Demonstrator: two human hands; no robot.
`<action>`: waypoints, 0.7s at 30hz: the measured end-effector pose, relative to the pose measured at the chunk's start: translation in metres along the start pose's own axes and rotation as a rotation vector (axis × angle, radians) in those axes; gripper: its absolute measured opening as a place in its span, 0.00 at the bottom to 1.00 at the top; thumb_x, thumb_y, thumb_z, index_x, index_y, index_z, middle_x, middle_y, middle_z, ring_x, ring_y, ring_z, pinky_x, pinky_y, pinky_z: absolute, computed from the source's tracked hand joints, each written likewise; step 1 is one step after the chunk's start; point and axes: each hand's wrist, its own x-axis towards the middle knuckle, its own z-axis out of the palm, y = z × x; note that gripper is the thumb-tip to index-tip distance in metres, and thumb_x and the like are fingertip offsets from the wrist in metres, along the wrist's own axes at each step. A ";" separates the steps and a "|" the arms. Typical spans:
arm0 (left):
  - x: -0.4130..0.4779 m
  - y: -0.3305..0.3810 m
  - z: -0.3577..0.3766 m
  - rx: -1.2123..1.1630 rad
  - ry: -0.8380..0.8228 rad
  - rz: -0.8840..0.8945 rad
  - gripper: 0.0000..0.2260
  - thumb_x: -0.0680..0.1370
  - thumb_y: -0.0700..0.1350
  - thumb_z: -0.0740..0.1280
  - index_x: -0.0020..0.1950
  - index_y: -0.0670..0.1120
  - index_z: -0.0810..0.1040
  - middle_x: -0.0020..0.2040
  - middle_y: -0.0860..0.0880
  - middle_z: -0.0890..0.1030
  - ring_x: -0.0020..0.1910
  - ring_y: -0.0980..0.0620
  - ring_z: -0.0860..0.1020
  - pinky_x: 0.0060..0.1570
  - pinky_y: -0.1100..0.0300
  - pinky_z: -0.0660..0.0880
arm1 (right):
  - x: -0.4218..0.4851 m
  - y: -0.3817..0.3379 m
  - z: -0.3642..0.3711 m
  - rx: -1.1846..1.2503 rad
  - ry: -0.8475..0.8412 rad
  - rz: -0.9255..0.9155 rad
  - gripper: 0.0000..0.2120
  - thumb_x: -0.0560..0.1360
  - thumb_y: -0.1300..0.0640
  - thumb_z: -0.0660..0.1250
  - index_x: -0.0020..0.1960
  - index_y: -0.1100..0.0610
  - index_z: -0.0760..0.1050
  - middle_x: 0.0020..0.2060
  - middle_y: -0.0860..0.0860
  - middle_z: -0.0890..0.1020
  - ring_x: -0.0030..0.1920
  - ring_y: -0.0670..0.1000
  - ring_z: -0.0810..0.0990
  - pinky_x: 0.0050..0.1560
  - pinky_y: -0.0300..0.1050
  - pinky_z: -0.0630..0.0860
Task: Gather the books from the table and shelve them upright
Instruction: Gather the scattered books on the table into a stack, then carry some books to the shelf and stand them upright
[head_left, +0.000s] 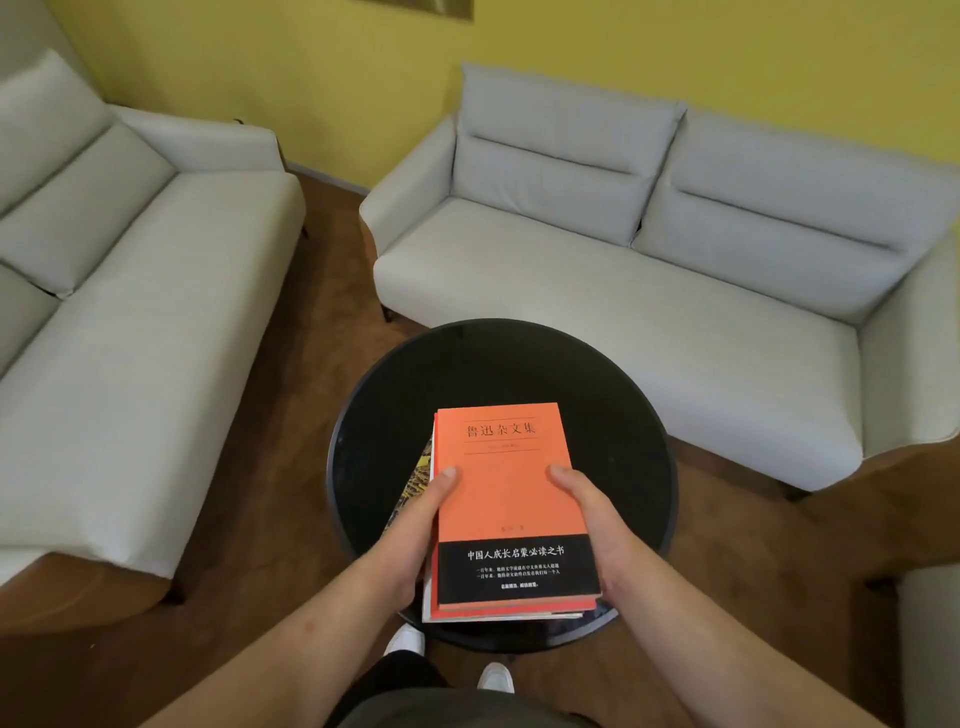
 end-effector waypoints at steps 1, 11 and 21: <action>-0.005 0.001 0.001 -0.028 0.017 0.003 0.23 0.75 0.65 0.62 0.59 0.49 0.77 0.40 0.47 0.88 0.38 0.48 0.87 0.40 0.54 0.76 | 0.000 0.001 0.001 -0.008 -0.013 -0.002 0.28 0.75 0.40 0.66 0.68 0.55 0.72 0.52 0.61 0.86 0.52 0.63 0.84 0.47 0.55 0.80; -0.043 0.013 -0.035 -0.154 0.045 0.191 0.26 0.74 0.64 0.64 0.65 0.48 0.76 0.53 0.44 0.86 0.51 0.44 0.86 0.52 0.50 0.77 | 0.002 -0.007 0.052 -0.081 -0.162 -0.005 0.39 0.65 0.39 0.75 0.69 0.56 0.72 0.57 0.64 0.83 0.54 0.65 0.83 0.52 0.58 0.79; -0.121 -0.019 -0.179 -0.209 0.423 0.255 0.13 0.81 0.42 0.67 0.62 0.38 0.73 0.32 0.54 0.75 0.27 0.56 0.77 0.34 0.69 0.75 | 0.034 0.043 0.215 -0.429 -0.408 0.040 0.35 0.69 0.37 0.73 0.71 0.50 0.71 0.61 0.58 0.84 0.61 0.62 0.82 0.66 0.64 0.75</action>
